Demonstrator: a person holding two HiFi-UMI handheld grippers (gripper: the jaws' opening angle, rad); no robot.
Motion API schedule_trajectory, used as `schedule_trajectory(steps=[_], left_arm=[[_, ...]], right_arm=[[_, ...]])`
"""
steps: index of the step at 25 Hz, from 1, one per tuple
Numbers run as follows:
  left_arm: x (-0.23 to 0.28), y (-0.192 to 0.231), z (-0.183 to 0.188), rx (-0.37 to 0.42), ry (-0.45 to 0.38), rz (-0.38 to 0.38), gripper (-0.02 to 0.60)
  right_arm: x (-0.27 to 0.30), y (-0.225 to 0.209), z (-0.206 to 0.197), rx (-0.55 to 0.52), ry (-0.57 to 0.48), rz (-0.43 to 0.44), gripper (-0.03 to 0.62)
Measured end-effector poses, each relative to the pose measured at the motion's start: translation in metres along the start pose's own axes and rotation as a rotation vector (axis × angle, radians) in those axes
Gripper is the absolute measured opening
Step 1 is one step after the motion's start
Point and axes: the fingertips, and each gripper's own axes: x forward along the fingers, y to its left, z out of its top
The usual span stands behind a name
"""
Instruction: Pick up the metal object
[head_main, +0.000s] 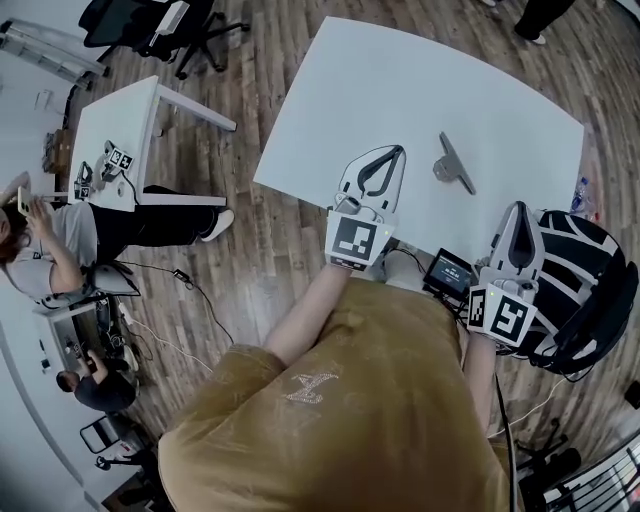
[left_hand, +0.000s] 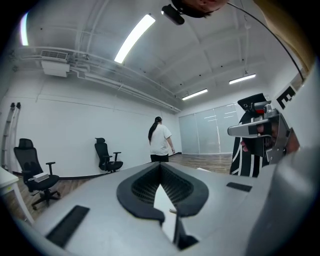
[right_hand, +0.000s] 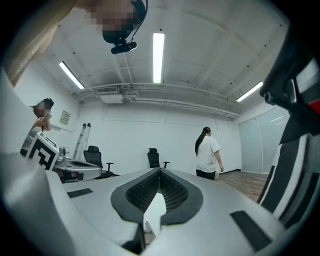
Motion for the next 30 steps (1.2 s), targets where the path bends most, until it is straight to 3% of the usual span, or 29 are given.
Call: schedule_trajectory(steps=[6,20,30], left_arm=[[0.014,-0.001,-0.004,-0.001,0.018,0.011,0.003],[0.058,0.01,-0.028,-0.009,0.069,-0.083,0.003],[0.081,0.007,-0.082,-0.019,0.159,-0.147,0.003]], right_arm=[[0.012,-0.003,-0.011,0.01,0.033,0.038,0.011],[0.052,0.007,-0.046,0.012,0.122,0.037,0.015],[0.079,0.019,-0.123,0.009,0.291,0.066,0.018]])
